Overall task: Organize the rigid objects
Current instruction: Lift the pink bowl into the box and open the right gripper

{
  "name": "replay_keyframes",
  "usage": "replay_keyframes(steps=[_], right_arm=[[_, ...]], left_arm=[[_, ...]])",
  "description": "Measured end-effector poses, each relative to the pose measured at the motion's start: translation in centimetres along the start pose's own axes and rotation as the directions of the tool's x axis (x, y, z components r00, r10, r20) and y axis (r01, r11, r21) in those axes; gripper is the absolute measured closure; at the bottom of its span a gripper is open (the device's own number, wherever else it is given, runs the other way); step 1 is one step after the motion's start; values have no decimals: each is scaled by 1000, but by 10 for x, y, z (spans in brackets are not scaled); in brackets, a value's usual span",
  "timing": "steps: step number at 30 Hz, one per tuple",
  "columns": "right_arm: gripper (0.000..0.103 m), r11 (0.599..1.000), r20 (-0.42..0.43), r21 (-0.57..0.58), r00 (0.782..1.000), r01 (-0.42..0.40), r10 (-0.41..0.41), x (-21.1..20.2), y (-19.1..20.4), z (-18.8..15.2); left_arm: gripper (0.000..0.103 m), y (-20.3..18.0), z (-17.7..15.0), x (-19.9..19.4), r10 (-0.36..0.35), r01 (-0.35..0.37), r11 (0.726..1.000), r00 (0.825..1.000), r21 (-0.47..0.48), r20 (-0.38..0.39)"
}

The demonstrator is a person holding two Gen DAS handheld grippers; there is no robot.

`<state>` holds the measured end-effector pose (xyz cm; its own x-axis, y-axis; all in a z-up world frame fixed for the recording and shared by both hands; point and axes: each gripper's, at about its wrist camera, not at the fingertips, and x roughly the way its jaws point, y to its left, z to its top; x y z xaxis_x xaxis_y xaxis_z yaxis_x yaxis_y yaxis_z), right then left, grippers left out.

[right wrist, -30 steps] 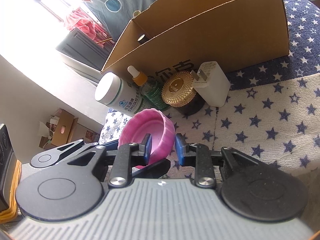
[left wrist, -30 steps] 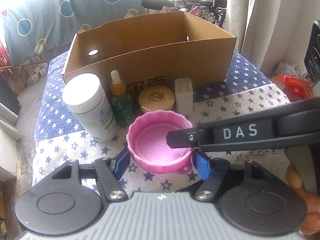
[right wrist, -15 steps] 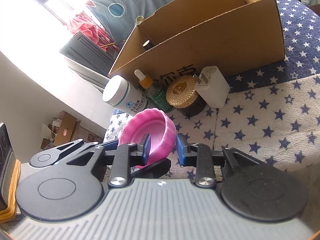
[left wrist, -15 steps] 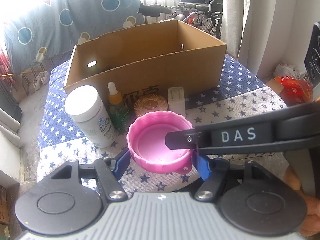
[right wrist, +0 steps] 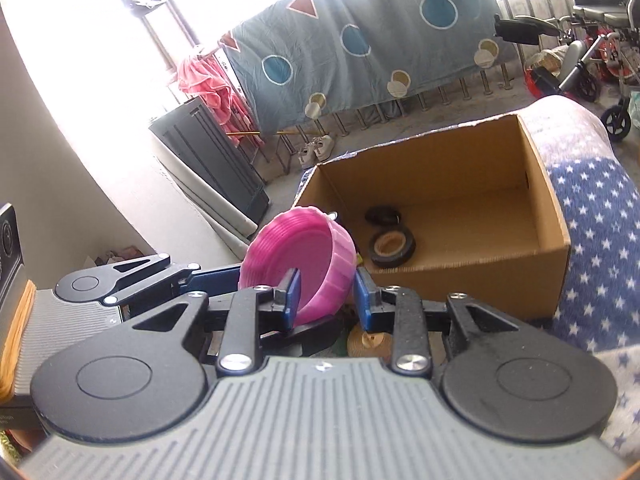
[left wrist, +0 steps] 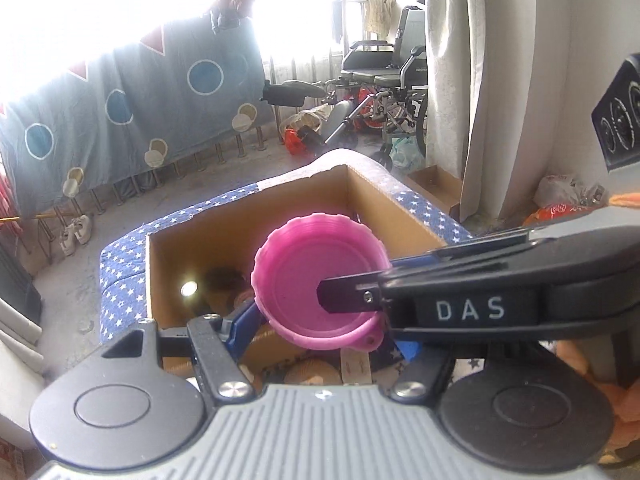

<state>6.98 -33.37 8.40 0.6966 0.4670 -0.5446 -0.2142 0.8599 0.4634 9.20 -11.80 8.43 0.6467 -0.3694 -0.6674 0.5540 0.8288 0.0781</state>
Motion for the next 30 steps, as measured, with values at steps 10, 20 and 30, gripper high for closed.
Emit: replay_keyframes(steps=[10, 20, 30], right_arm=[[75, 998, -248, 53, 969, 30, -16, 115, -68, 111], [74, 991, -481, 83, 875, 102, -50, 244, -121, 127], [73, 982, -516, 114, 853, 151, -71, 292, -152, 124]], left_arm=[[34, 39, 71, 130, -13, -5, 997, 973, -81, -229], [34, 79, 75, 254, -31, -71, 977, 886, -202, -462], [34, 82, 71, 297, 3, -131, 971, 843, -199, -538]])
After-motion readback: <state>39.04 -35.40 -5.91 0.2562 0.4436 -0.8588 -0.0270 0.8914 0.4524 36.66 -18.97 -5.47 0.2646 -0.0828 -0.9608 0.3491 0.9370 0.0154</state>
